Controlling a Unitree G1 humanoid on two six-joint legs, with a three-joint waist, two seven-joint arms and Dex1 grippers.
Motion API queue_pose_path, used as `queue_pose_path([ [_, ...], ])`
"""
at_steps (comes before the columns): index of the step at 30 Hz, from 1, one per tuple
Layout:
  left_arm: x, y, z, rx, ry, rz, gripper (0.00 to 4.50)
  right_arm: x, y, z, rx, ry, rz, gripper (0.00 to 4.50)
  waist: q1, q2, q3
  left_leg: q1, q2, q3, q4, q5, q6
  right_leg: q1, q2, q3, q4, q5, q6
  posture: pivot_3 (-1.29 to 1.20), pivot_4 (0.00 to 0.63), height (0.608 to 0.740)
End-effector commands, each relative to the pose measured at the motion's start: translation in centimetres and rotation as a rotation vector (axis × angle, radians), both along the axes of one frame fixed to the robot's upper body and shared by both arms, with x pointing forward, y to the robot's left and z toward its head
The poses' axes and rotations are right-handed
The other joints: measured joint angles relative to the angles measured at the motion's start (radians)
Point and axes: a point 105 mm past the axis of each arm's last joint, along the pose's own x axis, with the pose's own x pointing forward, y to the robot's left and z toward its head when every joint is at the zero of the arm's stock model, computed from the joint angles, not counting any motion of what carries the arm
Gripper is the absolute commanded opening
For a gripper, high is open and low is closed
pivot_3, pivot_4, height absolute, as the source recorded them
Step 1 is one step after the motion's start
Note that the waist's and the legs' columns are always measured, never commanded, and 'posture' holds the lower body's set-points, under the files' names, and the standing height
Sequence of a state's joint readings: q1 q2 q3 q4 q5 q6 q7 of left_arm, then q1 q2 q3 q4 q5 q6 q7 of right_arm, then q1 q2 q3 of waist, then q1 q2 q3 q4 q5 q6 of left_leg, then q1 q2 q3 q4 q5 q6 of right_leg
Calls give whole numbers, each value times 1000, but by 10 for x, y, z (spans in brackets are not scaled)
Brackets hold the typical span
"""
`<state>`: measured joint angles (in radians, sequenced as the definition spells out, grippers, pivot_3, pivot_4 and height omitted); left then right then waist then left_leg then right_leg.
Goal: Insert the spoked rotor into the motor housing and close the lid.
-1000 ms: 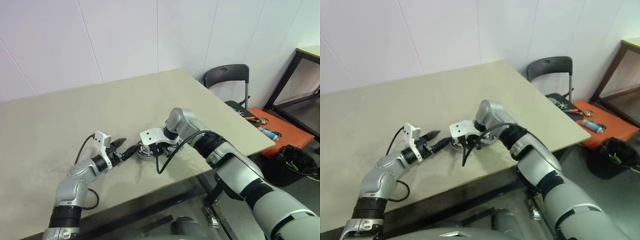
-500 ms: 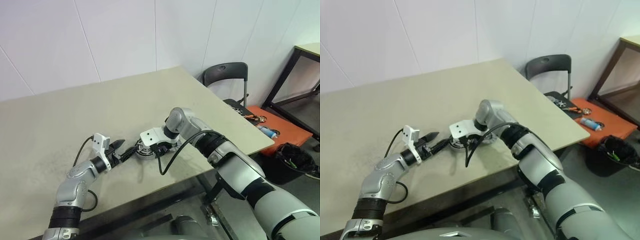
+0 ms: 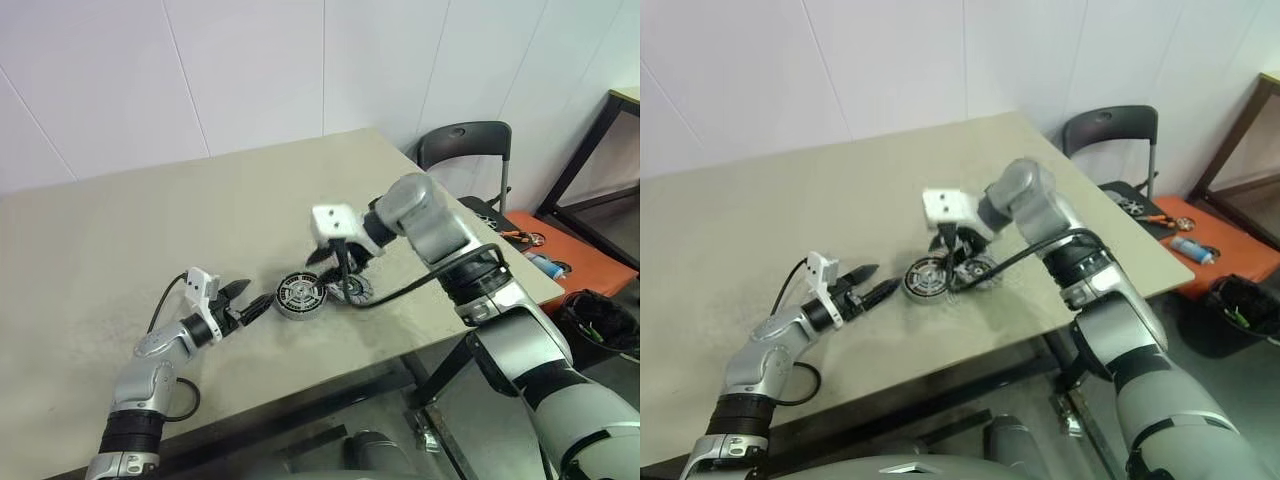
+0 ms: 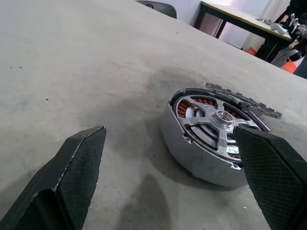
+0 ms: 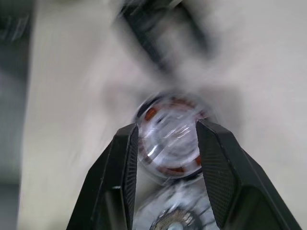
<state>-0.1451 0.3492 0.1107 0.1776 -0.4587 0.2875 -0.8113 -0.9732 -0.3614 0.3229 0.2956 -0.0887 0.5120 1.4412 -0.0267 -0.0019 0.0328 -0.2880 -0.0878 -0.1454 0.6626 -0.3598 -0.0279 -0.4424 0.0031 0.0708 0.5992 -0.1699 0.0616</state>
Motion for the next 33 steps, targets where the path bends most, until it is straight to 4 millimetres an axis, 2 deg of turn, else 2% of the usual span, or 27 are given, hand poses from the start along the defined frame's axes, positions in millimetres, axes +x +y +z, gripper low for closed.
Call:
queue_pose_path([
  [1, 9, 9, 19, -6, -72, 8, 4500, 1, -28, 8, 194, 65, -255, 1978, 18, 0, 0, 0, 0, 0, 0, 0, 1, 1, 0, 0, -1, 0, 0, 0, 0, 740],
  [4, 14, 12, 27, -11, -87, 0, 4500, -4, -44, -1, 287, 106, -423, 1978, 19, 1, 1, -2, 0, 0, 0, -1, 2, 0, -1, -1, -3, 0, 0, 0, 0, 740],
  [8, 27, 8, 48, 6, -140, -42, 4500, 5, -86, -8, 522, 132, -790, 1978, 20, 1, 1, -3, 0, 1, 0, -1, 2, -1, -1, 0, -3, 0, 0, 0, 0, 740],
  [10, 33, 5, 61, 20, -171, -54, 4500, -1, -102, -17, 561, 132, -900, 1978, 20, 1, 1, -3, 0, 1, 0, -1, 2, -1, -1, 0, -3, 0, 1, 0, 0, 740],
  [12, 38, 3, 73, 14, -187, -53, 4500, -12, -111, -33, 588, 282, -978, 1978, 17, 1, 1, -3, 0, 1, 0, -1, 2, 0, -1, 0, -4, 0, 1, 0, 0, 740],
  [14, 41, -1, 79, 18, -191, -64, 4500, -28, -114, -46, 649, 467, -1017, 1978, 14, 1, 1, -2, 0, 1, 0, -1, 3, 0, -1, 1, -4, 0, 1, 0, 0, 740],
  [17, 39, -9, 81, 24, -179, -98, 4500, -48, -116, -73, 658, 631, -1114, 1978, 11, 1, 1, -1, 1, 2, -1, -2, 3, 0, 0, 2, -3, 0, 1, 0, 0, 740],
  [19, 36, -15, 83, 23, -173, -123, 4500, -59, -109, -86, 659, 728, -1152, 1978, 10, 2, 2, -1, 1, 3, -1, -2, 3, 0, 1, 2, -3, 0, 1, 0, 0, 740],
  [21, 33, -19, 87, 22, -173, -144, 4500, -65, -98, -90, 672, 778, -1154, 1978, 10, 3, 2, 0, 1, 4, 0, -2, 3, 0, 1, 3, -2, -2, 4, 0, 0, 740],
  [24, 26, -23, 93, 20, -164, -193, 4500, -63, -90, -91, 687, 785, -1158, 1978, 9, 4, 3, 1, 1, 4, 0, -1, 3, 2, 2, 3, -2, -2, 5, 0, 0, 740],
  [28, 5, -23, 90, 55, -117, -298, 4500, -51, -92, -92, 703, 742, -1197, 1978, 5, 4, 3, 1, 1, 4, 0, -2, 3, 2, 2, 3, -3, -3, 5, 0, 0, 740],
  [31, -7, -13, 85, 92, -77, -343, 4500, -40, -95, -85, 756, 718, -1201, 1978, 2, 6, 4, 1, 1, 4, -1, -2, 3, 1, 2, 3, -3, -3, 5, 0, 0, 740],
  [33, -11, -5, 82, 114, -58, -355, 4500, -37, -94, -87, 745, 718, -1198, 1978, 2, 6, 4, 1, 1, 4, -1, -2, 3, 1, 2, 3, -3, -3, 5, 0, 0, 740],
])
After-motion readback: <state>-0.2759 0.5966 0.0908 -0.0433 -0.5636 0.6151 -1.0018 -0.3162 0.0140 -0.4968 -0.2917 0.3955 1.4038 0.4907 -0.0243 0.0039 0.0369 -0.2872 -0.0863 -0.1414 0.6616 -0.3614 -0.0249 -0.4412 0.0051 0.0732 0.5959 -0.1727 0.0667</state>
